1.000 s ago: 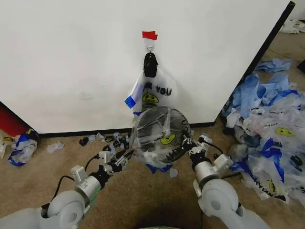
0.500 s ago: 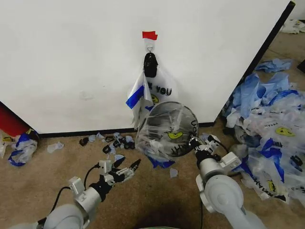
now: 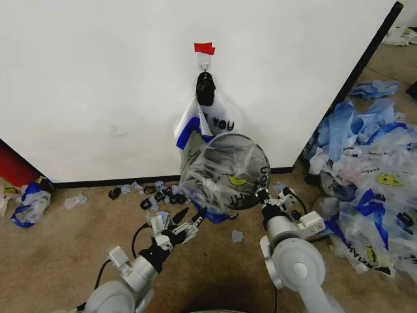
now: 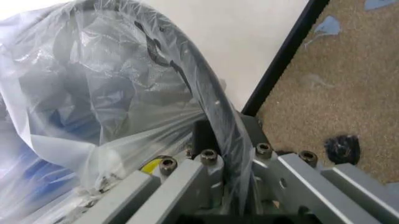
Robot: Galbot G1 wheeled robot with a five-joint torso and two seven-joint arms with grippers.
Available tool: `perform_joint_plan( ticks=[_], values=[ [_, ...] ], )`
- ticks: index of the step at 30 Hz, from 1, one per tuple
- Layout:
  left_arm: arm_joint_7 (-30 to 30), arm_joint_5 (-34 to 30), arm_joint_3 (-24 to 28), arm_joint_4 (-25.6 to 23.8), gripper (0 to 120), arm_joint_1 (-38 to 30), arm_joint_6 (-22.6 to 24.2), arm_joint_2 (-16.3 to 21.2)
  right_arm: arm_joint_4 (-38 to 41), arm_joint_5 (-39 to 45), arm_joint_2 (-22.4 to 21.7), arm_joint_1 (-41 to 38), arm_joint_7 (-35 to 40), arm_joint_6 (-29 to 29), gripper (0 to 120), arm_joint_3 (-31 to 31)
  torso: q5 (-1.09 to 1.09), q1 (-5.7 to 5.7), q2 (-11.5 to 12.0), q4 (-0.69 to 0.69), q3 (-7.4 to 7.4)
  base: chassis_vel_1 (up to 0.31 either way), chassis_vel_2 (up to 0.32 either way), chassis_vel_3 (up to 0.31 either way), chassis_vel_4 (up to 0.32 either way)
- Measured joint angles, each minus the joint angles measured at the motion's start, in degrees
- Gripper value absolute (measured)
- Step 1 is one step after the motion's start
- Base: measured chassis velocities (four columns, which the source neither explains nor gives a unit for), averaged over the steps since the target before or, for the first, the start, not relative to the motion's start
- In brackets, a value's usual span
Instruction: Pick up the garbage bag from the wall and place it over the trash bin.
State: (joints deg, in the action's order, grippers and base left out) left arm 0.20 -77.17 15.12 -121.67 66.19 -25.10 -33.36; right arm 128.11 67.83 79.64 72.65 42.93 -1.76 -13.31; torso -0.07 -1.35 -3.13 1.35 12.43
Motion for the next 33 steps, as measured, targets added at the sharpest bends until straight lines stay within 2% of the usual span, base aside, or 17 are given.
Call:
perform_joint_plan(
  ticks=[8,24,30,31,33],
  values=[
    [4.7,0.3,1.0,4.1,100,-0.7,-0.4,-2.0,-0.8,-0.5,-0.6,-0.8,-0.3,-0.1,0,-0.1,0.0,0.0,0.0,0.0,0.0,0.0,0.0,0.0,0.0],
    [5.3,-2.1,3.8,5.3,97,-5.2,0.6,-5.5,-2.9,-1.5,-1.0,-1.9,-0.9,-0.2,0,0.2,0.01,0.0,0.0,0.0,0.0,0.0,0.0,0.0,0.0],
    [5.1,-2.5,4.3,5.5,71,-4.8,0.6,-5.5,-3.5,-1.8,-1.3,-2.1,-1.2,-0.2,0,0.3,0.01,0.0,0.0,0.0,0.0,0.0,0.0,0.0,0.0],
    [5.1,-2.5,4.3,5.5,71,-4.8,0.6,-5.5,-3.5,-1.8,-1.3,-2.1,-1.2,-0.2,0,0.3,0.01,0.0,0.0,0.0,0.0,0.0,0.0,0.0,0.0],
    [5.1,-2.4,4.3,5.5,63,-4.5,0.5,-5.4,-3.7,-1.9,-1.3,-2.0,-1.3,-0.2,0,0.3,0.0,0.0,0.0,0.0,0.0,0.0,0.0,0.0,0.0]
  ],
)
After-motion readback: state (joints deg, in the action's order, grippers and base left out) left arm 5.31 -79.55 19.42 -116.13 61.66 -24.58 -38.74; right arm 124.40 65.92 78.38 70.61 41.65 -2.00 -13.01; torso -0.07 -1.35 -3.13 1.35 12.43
